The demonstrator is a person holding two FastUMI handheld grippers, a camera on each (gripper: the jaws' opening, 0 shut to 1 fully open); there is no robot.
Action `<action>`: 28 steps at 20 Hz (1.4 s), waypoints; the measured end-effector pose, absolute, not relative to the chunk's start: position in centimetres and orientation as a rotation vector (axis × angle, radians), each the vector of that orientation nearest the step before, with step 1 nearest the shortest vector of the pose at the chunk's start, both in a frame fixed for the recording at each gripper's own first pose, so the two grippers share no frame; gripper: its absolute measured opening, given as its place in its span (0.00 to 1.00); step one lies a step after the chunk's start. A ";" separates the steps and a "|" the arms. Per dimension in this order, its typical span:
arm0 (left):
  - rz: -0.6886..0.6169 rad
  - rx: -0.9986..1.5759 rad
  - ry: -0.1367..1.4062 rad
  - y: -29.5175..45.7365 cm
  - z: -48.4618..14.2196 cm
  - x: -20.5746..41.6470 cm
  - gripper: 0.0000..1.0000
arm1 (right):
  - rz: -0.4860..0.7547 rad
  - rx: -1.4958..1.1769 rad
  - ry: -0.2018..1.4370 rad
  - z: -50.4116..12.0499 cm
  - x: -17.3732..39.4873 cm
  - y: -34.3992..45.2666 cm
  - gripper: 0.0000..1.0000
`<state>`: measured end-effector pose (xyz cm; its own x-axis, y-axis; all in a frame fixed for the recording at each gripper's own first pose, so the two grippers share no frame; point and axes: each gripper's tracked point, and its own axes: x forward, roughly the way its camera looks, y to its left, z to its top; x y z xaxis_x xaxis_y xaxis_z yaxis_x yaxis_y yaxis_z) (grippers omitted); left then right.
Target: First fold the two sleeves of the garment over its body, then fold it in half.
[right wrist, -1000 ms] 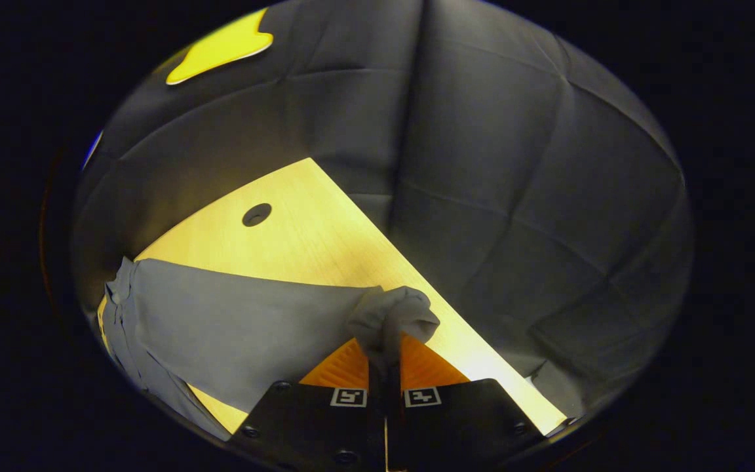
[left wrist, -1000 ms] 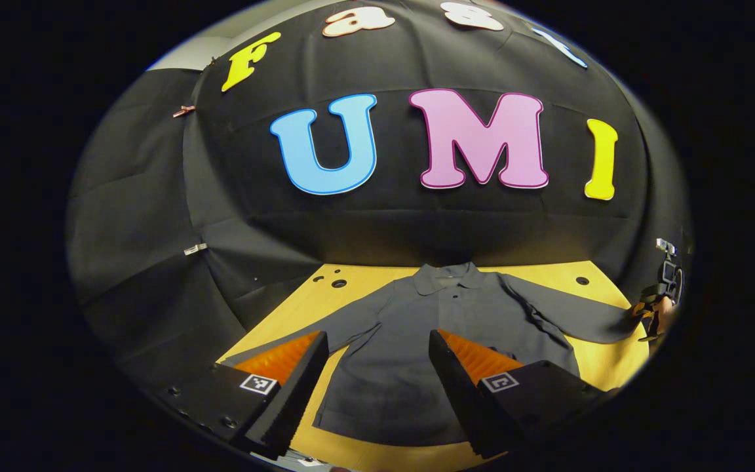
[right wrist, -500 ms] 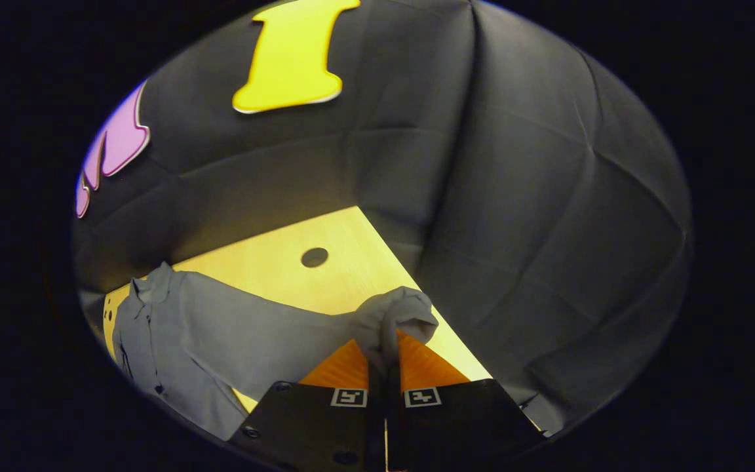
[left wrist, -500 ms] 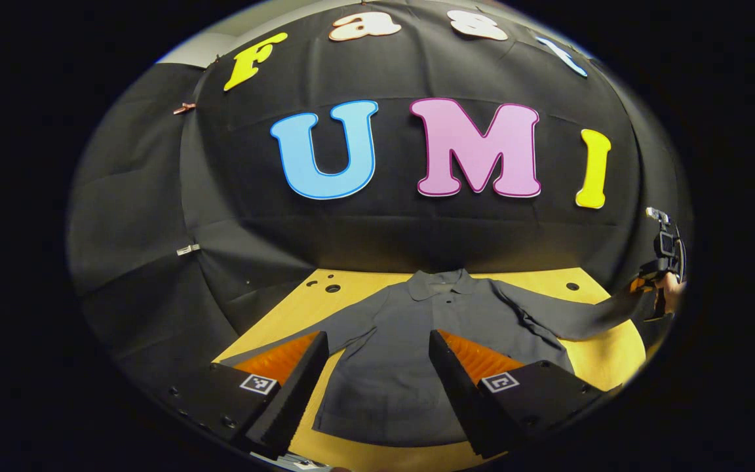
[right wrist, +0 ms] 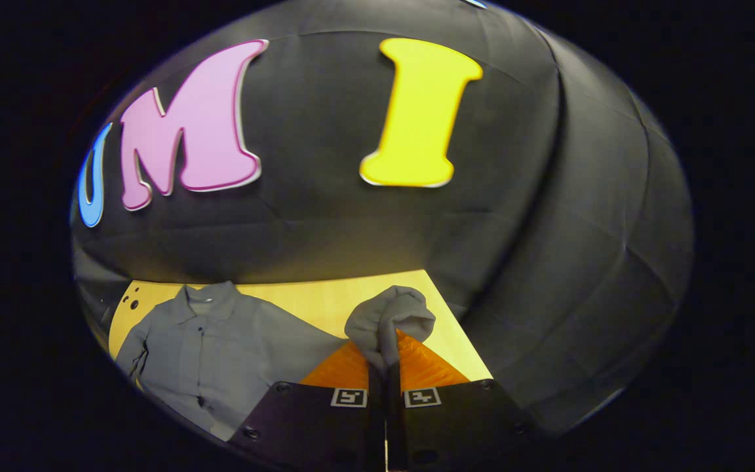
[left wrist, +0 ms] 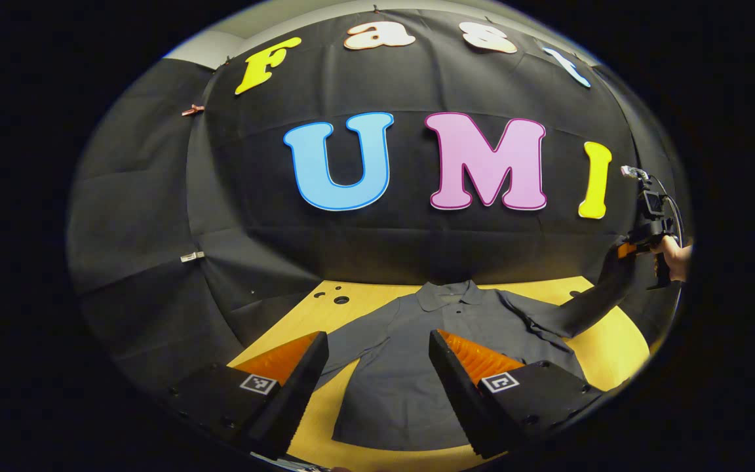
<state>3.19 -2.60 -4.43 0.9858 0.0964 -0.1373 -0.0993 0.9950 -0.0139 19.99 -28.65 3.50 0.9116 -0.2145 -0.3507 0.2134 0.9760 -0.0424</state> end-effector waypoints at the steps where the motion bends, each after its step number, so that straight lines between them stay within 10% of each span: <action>1: 0.098 -0.030 0.139 -2.3 -4.7 2.9 0.97 | -0.199 -0.016 0.352 4.7 20.0 -27.5 0.06; 28: 0.291 -0.145 0.292 12.2 -14.0 -1.4 0.99 | 0.425 -0.331 0.456 -6.7 25.8 22.2 0.06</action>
<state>-1.42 12.23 -14.01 0.9165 0.2610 -0.3032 -0.3027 0.9480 -0.0988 25.81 22.23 -6.69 0.8136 0.3184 -0.4865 -0.4632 0.8606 -0.2115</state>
